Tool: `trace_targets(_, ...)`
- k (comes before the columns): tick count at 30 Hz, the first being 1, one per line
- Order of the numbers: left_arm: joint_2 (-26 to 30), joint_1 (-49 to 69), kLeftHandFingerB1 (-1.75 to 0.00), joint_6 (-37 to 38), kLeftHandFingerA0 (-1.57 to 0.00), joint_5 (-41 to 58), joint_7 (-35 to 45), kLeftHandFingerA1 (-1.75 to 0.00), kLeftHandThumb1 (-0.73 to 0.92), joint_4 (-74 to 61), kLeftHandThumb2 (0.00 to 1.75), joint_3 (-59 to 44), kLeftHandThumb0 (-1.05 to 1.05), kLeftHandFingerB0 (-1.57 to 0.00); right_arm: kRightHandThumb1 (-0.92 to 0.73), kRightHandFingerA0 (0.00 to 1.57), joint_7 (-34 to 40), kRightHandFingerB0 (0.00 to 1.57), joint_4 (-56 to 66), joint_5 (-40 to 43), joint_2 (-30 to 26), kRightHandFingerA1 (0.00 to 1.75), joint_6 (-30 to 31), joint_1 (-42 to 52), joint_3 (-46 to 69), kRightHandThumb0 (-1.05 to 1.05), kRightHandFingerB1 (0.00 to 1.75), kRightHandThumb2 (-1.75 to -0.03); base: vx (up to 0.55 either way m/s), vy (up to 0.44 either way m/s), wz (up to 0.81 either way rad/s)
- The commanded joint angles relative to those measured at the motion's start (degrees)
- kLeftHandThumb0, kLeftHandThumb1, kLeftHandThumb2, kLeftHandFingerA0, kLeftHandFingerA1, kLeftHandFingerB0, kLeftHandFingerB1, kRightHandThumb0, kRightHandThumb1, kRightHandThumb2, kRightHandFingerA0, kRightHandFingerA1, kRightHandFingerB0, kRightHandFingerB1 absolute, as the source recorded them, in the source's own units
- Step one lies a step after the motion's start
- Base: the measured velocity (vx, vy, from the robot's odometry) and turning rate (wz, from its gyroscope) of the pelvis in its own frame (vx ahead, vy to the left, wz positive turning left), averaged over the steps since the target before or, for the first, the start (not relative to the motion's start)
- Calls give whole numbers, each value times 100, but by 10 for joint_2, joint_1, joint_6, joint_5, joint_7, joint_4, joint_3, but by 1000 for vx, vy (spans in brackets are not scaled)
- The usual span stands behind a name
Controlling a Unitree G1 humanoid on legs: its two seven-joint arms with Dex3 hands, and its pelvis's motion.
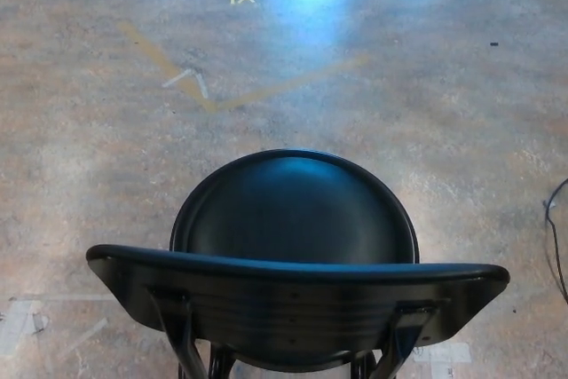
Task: Use the right hand to rotate the back of the chair to its left.
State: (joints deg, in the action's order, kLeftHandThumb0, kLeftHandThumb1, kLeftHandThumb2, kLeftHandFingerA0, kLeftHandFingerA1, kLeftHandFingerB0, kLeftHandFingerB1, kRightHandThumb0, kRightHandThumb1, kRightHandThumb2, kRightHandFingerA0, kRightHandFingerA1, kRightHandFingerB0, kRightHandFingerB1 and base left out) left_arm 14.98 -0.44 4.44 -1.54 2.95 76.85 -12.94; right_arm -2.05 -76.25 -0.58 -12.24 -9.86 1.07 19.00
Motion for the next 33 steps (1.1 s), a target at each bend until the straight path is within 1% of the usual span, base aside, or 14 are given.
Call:
trace_targets(1,-1,0,-39,13,-52,-3,4,-44,87,4,67,0,-69,-47,-59,0,-46,0,-2,46,4,49,-20,-11,36,-34,48,-113,0,0,0)
trace_targets(4,-2,0,-39,14,-52,-2,4,-44,87,6,67,-1,-69,-47,-57,0,-43,0,0,40,1,49,-41,-14,39,-34,48,-112,0,0,0)
trace_targets(5,-3,2,-40,17,-54,-2,2,-45,87,5,66,-2,-69,-50,-82,5,-27,2,1,25,-7,43,-50,-21,28,-82,36,-107,0,0,0)
trace_targets(7,-5,4,-40,19,-54,-2,0,-45,87,5,66,-3,-69,-50,-82,5,-20,2,1,18,-12,43,-55,-24,23,-82,36,-107,0,0,0)
trace_targets(8,-4,5,-40,20,-56,-4,0,-46,88,6,67,0,-68,-50,-73,3,1,11,7,16,-22,40,-66,-40,22,-78,33,-106,0,0,0)
trace_targets(9,-4,6,-39,19,-53,-10,0,-45,89,7,68,5,-68,-47,-74,4,11,9,13,19,-36,31,-78,-60,25,-80,26,-106,0,0,0)
trace_targets(13,-3,6,-39,19,-53,-10,0,-45,89,7,68,9,-68,-47,-74,4,12,9,12,22,-40,31,-84,-67,25,-80,26,-106,0,0,0)
trace_targets(15,-2,8,-40,21,-53,-10,-2,-44,87,7,66,9,-70,-49,-71,6,12,7,34,31,-64,24,-127,-93,34,-83,17,-100,0,0,3)
trace_targets(20,0,9,-39,20,-53,-11,1,-44,89,6,67,12,-69,-48,-62,0,-22,0,71,42,-89,24,-204,-124,40,-75,18,-98,0,0,0)
trace_targets(22,1,9,-38,19,-51,-12,3,-43,89,6,67,13,-69,-46,-61,0,-40,0,90,47,-89,15,-226,-127,40,-81,12,-96,0,0,0)
trace_targets(23,-1,9,-38,18,-50,-6,4,-43,88,6,66,7,-70,-45,-62,0,-44,0,116,45,-88,3,-250,-124,35,-89,2,-93,0,0,0)
trace_targets(27,-2,6,-39,12,-52,-2,1,-43,86,8,66,1,-70,-48,-59,0,-65,0,179,41,-85,0,-289,-112,20,-94,0,-95,0,0,0)
trace_targets(31,-3,6,-39,11,-52,-4,1,-43,86,8,66,0,-70,-48,-59,0,-67,0,198,41,-84,0,-290,-104,16,-94,0,-95,0,0,0)
trace_targets(33,-2,5,-39,13,-52,-9,-3,-43,87,8,67,4,-69,-48,-58,0,-43,0,275,-8,-90,5,-302,-80,-19,-96,0,-98,0,0,0)
